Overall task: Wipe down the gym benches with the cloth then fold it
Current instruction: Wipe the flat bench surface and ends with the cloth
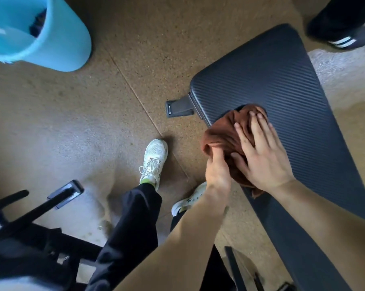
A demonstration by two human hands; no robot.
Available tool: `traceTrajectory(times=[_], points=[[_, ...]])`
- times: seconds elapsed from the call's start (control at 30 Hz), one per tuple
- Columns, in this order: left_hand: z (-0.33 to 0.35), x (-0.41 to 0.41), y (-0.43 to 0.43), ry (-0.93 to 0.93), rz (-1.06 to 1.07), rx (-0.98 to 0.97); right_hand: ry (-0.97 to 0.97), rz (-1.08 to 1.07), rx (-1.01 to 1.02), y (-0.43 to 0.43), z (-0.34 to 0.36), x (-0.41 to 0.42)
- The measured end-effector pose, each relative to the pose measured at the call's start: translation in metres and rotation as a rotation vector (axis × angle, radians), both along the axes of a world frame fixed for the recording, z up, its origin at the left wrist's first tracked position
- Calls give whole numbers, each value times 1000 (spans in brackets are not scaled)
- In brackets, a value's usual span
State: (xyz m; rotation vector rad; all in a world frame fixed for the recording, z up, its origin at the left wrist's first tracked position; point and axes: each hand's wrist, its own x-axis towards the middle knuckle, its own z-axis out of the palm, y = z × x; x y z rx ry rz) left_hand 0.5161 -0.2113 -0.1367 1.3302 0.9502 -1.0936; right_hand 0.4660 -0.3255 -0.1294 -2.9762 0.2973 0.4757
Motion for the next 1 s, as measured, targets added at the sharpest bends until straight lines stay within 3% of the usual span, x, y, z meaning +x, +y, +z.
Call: traceTrajectory(times=[0.07, 0.23, 0.33, 0.43, 0.57, 0.63, 0.8, 0.9, 1.0], points=[[9, 25, -8, -102, -59, -30, 3, -4, 20, -1, -3, 21], [-5, 116, -35, -310, -61, 126, -94, -74, 38, -5, -13, 103], [-6, 114, -31, -452, -47, 215, -133, -163, 47, -2, -14, 110], [6, 81, -28, -384, -41, 205, -125, -215, 63, 6, -10, 75], [17, 37, -25, -251, -214, 140, -61, -160, 57, 6, -4, 26], [13, 46, -25, -288, -243, 162, -40, -130, 48, 3, -5, 31], [0, 120, -45, -519, -85, 245, -83, -79, 103, -8, -10, 110], [-6, 150, -47, -557, -242, 309, -111, -35, 68, -17, -13, 156], [-1, 190, -55, -600, -528, 260, -130, -65, 5, -32, -12, 186]])
